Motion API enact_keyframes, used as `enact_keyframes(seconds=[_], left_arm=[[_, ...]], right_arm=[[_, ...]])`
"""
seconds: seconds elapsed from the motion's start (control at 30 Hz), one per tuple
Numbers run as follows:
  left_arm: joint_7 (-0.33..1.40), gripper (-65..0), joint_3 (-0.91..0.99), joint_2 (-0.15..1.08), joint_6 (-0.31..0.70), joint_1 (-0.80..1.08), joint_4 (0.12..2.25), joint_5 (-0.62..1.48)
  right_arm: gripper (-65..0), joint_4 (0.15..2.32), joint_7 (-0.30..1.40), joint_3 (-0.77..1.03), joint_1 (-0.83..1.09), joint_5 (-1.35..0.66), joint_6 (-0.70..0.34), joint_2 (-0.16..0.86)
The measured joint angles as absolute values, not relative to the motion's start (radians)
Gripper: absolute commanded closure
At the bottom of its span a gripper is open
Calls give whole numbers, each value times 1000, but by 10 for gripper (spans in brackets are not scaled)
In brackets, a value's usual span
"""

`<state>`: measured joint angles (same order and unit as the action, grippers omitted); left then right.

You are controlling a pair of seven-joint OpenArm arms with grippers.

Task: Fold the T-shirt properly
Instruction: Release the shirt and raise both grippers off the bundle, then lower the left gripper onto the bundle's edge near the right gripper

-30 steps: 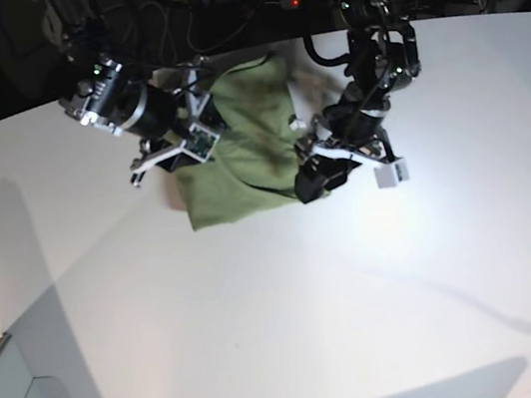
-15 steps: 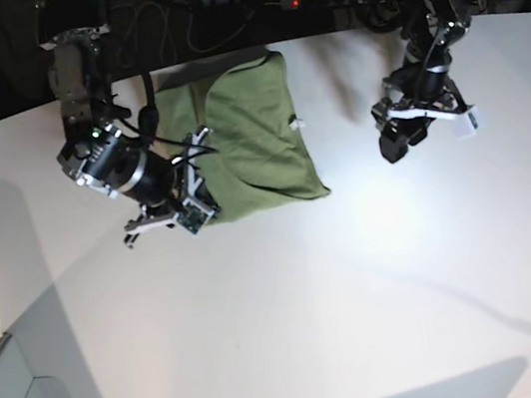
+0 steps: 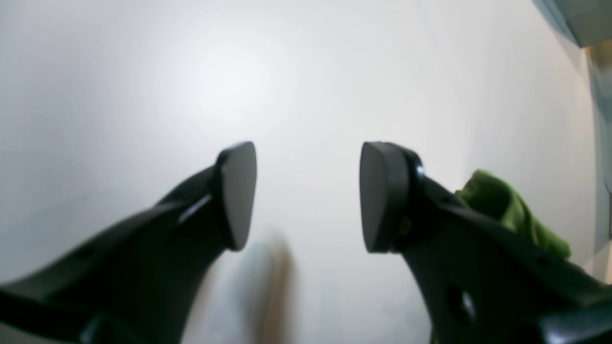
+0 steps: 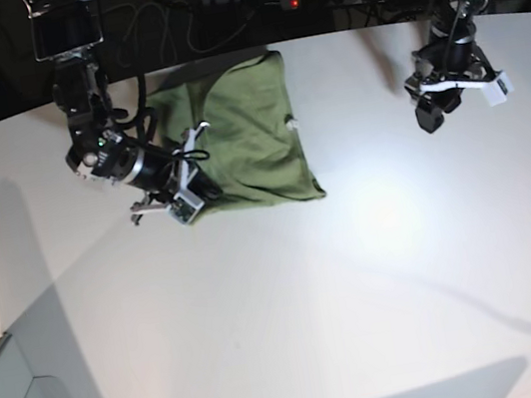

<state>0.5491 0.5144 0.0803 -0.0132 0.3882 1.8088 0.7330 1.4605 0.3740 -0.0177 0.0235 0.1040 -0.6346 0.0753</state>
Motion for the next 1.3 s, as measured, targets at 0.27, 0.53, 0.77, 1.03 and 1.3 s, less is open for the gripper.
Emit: enact_keyframes(seconds=[0.27,0.53,0.77,1.03,1.3], left_arm=[[547,-332,515,81,-11,388,1809,732],[547,-332,513,80,-11,382,1809,734],[543,-332,511,81,-10,355,1810,737],[546,-332,513,81,-10,358,1810,736],[546,-334,514,114,-10,366,1809,737]], right_arm=[[-1,1802,373,119,181,111,-628,48],[-1,1862,371,168,394,110,-631,49],[-1,1688,356,165,387,100,-630,61],[-1,1744,314,254,406,112,-630,64],[-1,1894,316,197,482,104,-630,22]])
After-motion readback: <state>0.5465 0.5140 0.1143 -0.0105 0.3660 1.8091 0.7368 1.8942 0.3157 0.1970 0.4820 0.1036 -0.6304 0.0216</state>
